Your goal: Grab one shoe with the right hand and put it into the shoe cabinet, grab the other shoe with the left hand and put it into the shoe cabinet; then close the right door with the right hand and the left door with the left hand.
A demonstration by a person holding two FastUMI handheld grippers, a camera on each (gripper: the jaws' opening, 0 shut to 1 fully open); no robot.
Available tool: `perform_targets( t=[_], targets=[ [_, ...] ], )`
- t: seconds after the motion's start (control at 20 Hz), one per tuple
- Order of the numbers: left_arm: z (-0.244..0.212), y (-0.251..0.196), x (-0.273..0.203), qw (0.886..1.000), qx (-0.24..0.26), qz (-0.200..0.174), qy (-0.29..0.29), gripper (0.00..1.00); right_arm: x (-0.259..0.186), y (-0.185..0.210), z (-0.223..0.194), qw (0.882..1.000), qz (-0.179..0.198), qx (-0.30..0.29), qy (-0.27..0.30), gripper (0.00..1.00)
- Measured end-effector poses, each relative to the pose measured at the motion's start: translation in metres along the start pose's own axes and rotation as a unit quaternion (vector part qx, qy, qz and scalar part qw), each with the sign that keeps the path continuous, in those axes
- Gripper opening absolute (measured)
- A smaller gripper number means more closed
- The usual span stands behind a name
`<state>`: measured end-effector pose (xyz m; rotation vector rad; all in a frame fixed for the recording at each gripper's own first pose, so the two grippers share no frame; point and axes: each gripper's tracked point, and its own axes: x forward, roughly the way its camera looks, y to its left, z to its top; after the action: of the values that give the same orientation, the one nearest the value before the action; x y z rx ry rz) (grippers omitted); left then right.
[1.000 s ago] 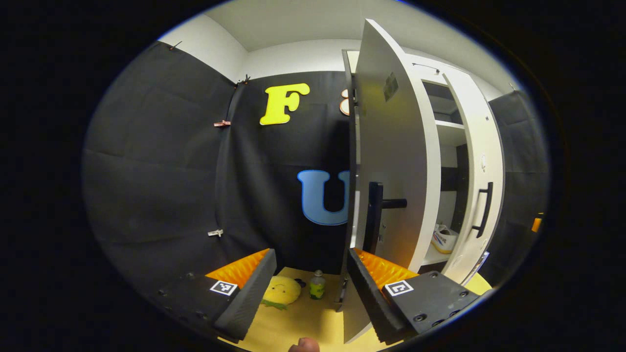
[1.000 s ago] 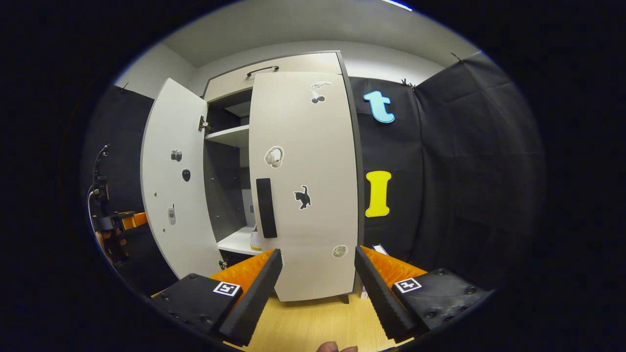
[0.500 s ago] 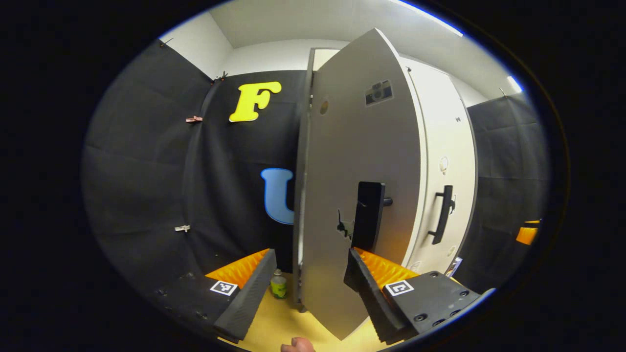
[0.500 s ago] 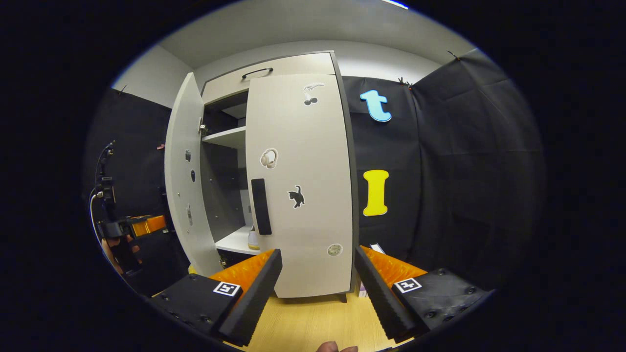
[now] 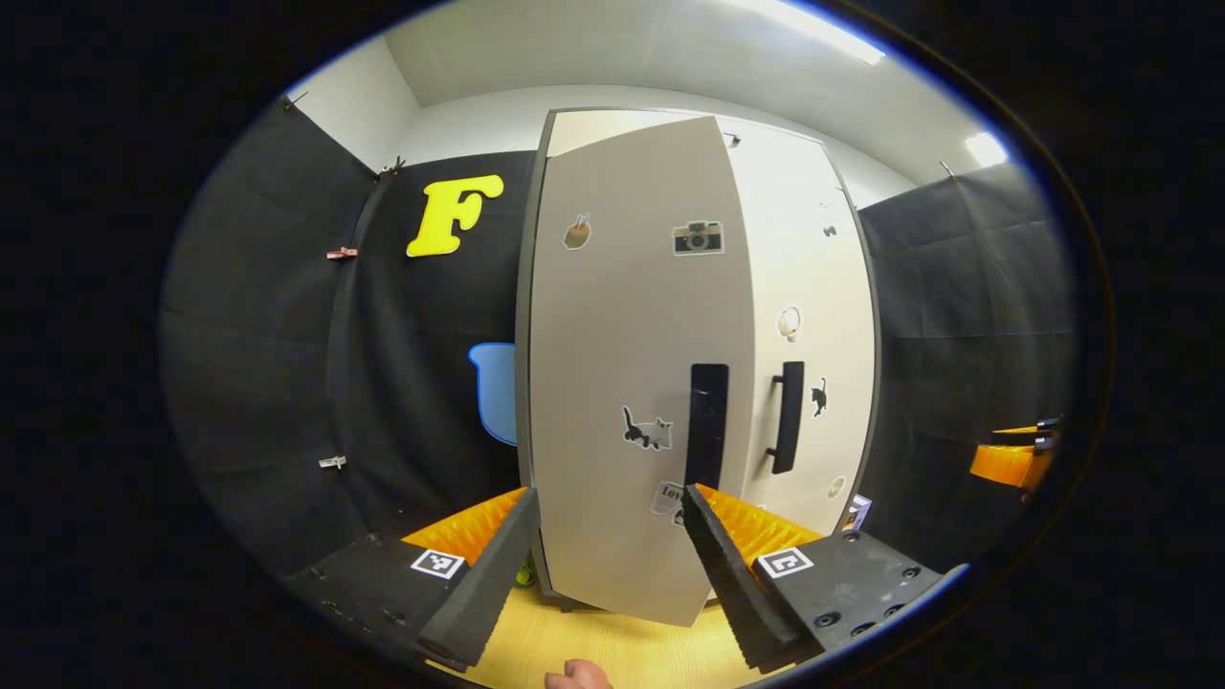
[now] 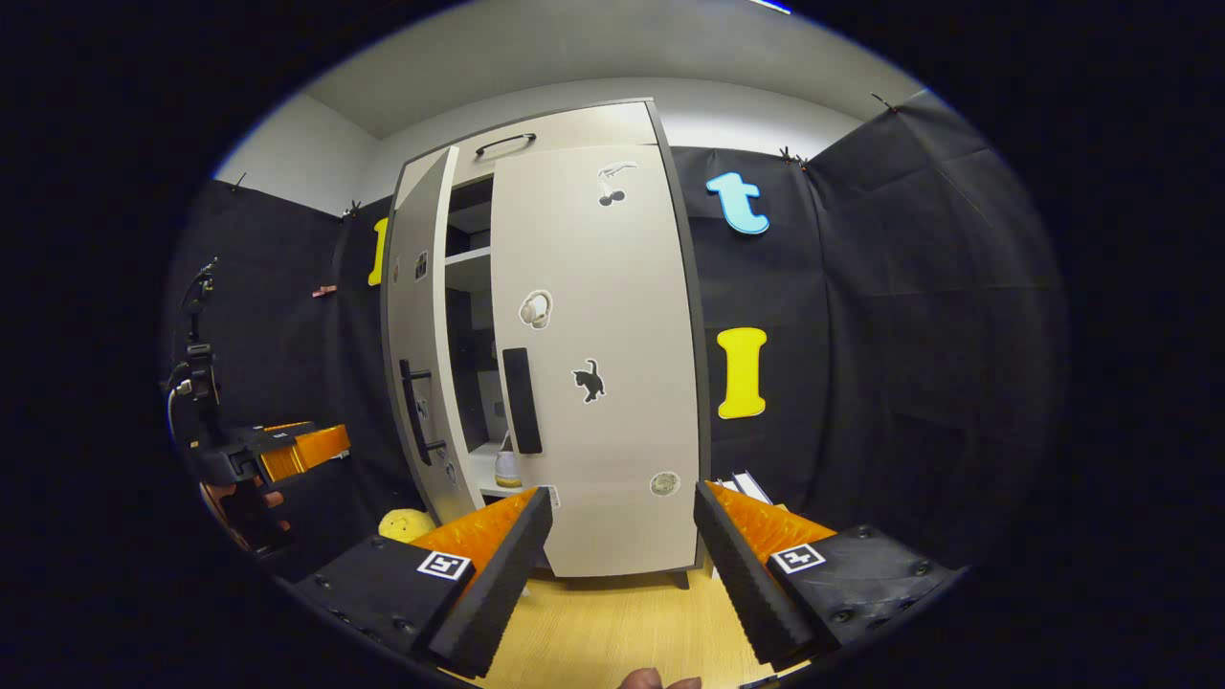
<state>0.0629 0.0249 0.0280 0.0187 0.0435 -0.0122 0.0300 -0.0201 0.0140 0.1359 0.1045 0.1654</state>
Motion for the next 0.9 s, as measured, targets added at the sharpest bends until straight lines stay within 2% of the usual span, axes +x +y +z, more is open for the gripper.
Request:
perform_targets(
  t=[0.35, 0.9],
  targets=[
    [0.004, -0.012, -0.021, 1.000, 0.007, -0.015, -0.011, 0.95, -0.003, 0.008, 0.000, 1.000, 0.000, 0.004, -0.002, 0.98],
    [-0.004, 0.003, -0.033, 1.000, -0.002, -0.006, 0.001, 0.95, -0.002, 0.028, -0.001, 1.000, -0.003, 0.000, -0.003, 0.98]
  ],
)
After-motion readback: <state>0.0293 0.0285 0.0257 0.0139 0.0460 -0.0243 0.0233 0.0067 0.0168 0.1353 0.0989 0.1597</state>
